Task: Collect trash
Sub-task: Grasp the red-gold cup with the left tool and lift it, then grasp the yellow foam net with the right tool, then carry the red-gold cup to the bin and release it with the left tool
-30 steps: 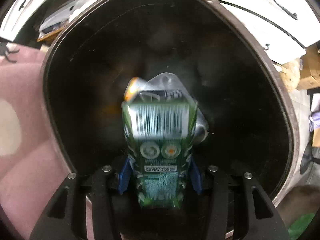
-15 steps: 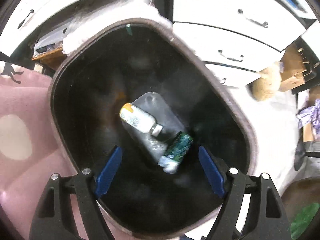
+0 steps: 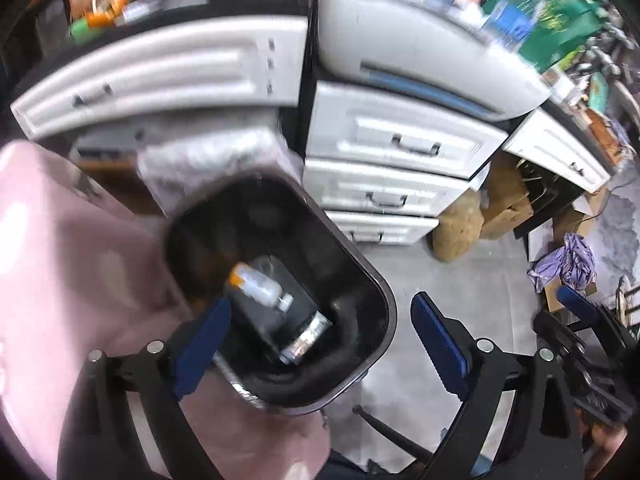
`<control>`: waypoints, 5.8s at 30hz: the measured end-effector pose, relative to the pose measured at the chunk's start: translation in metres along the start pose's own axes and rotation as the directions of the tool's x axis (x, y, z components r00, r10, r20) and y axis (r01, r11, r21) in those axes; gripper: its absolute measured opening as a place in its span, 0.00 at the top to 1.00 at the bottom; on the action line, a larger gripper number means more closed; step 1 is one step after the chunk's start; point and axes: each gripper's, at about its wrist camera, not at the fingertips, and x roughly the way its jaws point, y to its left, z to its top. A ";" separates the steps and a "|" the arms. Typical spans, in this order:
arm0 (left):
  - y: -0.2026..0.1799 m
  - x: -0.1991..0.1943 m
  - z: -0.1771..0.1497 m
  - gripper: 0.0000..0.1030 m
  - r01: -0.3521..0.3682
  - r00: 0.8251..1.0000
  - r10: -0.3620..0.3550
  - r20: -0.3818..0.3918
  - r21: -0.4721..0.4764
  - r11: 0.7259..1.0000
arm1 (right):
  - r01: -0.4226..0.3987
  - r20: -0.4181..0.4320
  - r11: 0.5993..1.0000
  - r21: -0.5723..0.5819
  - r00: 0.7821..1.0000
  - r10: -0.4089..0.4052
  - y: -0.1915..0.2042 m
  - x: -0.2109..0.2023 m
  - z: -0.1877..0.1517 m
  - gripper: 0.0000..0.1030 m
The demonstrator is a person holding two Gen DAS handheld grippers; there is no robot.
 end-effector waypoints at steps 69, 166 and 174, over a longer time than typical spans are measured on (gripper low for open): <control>0.363 -0.143 -0.085 0.28 -0.418 0.899 0.437 0.009 0.310 0.854 | -0.371 -0.192 0.814 -0.447 0.929 0.317 0.259 0.010 -0.041 0.19; 0.077 -0.154 -0.105 0.29 0.067 0.846 -0.077 0.528 0.038 0.997 | -0.310 0.134 0.874 -0.375 0.914 0.383 0.136 -0.066 0.016 0.91; 0.029 -0.072 -0.049 0.29 0.077 0.926 -0.085 0.368 0.038 0.996 | -0.221 0.208 0.947 -0.233 0.940 0.271 0.071 -0.060 0.021 0.91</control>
